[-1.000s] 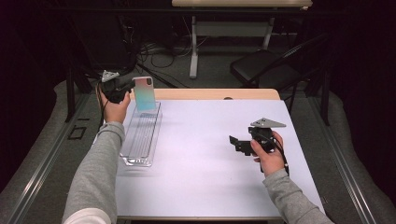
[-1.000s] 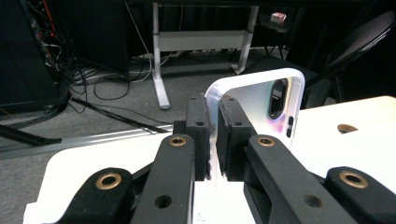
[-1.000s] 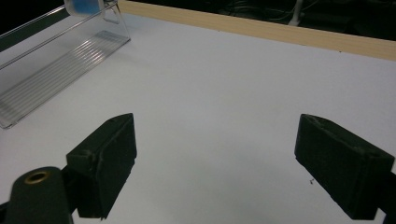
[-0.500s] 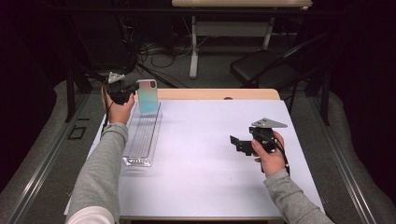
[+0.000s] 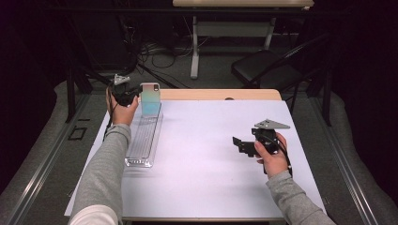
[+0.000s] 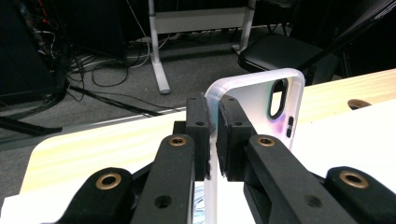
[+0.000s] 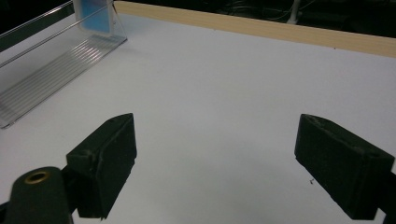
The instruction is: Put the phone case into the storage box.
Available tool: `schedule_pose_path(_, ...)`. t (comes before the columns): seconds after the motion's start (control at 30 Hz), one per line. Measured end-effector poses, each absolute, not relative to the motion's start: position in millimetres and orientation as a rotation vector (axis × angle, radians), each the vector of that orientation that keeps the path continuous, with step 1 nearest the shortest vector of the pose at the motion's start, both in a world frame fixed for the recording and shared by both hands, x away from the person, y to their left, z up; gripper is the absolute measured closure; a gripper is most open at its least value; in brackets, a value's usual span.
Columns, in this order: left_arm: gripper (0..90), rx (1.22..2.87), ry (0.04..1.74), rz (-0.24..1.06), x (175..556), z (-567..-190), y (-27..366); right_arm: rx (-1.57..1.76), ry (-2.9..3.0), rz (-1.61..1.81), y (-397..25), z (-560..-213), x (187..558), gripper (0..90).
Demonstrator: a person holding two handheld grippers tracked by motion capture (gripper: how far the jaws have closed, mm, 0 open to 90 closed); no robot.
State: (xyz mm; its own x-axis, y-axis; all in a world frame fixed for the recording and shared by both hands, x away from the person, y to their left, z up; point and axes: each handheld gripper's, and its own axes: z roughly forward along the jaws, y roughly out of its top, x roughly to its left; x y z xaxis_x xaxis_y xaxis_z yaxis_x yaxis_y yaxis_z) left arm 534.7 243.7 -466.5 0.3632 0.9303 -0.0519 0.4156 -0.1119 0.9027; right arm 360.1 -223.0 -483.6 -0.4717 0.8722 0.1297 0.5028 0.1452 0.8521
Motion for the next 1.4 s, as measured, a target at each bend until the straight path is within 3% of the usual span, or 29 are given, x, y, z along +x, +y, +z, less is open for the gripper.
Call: schedule_pose_path(1.4, 83.3, 1.716, 1.218, 0.705, 540.1, -483.8, 248.6, 1.330, 2.042, 1.264, -221.8, -488.6, 361.2, 12.5)
